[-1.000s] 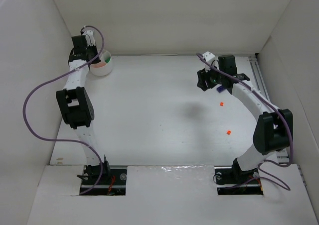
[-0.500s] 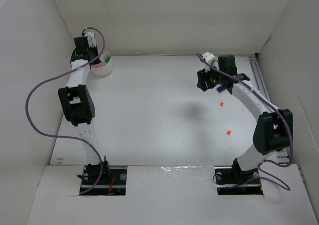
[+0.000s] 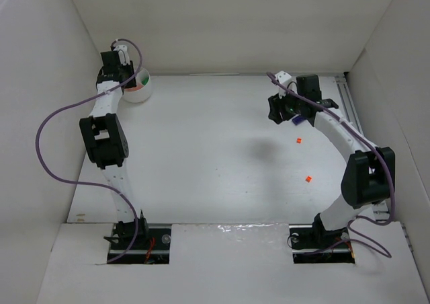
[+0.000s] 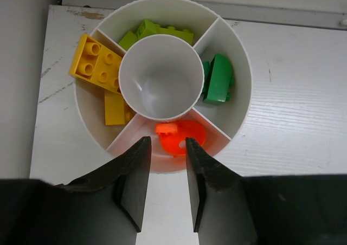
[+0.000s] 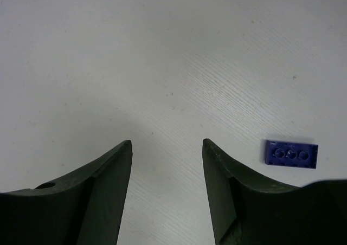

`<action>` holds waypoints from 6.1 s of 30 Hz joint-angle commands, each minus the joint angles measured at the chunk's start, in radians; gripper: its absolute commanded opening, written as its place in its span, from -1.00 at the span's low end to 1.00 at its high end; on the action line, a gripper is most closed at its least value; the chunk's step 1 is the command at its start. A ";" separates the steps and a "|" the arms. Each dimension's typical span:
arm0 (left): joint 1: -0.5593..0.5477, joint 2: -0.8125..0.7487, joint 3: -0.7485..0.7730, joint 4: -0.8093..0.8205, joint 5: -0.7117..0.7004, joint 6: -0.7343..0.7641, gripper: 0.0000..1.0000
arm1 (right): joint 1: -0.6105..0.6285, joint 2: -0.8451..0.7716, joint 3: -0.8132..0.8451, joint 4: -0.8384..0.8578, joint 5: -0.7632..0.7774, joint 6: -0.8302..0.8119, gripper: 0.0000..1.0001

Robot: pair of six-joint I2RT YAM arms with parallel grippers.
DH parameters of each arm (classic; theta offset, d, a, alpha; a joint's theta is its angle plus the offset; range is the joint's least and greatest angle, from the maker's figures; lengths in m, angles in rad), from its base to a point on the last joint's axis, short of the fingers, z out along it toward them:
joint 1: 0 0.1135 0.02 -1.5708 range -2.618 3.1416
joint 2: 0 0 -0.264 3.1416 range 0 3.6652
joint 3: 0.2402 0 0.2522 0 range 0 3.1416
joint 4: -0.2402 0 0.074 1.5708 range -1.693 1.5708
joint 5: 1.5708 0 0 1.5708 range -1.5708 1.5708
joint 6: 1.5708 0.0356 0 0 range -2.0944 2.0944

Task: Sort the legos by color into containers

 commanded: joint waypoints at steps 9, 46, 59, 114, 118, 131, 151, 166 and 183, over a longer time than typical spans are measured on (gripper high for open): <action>0.001 -0.094 0.032 0.051 0.070 -0.007 -0.42 | -0.153 -0.066 -0.041 -0.162 -0.113 -0.226 -0.02; -0.169 -0.645 -0.548 0.182 0.282 0.036 0.19 | -0.132 -0.336 -0.454 -0.526 0.149 -0.401 0.03; -0.169 -0.592 -0.497 0.182 0.282 0.045 0.22 | -0.111 -0.235 -0.487 -0.417 0.278 -0.291 0.05; -0.138 -0.578 -0.798 0.628 0.913 -0.756 0.58 | 0.067 0.012 0.149 -0.121 -0.515 -0.220 -0.86; -0.189 -0.543 -0.798 0.746 0.948 -0.892 0.63 | 0.147 0.077 0.221 0.032 -0.559 -0.103 -0.88; -0.286 -0.394 -0.676 0.810 0.967 -0.968 0.46 | 0.316 0.109 0.195 0.454 -0.506 0.170 -0.88; -0.326 -0.391 -0.637 0.890 1.026 -0.982 -0.01 | 0.376 0.109 0.173 0.473 -0.190 0.095 -0.91; -0.355 -0.466 -0.495 0.366 0.822 -0.523 -0.08 | 0.385 0.109 0.141 0.473 -0.130 0.055 -0.91; -0.355 -0.484 -0.506 0.367 0.851 -0.498 -0.08 | 0.403 0.136 0.141 0.473 -0.121 0.037 -0.91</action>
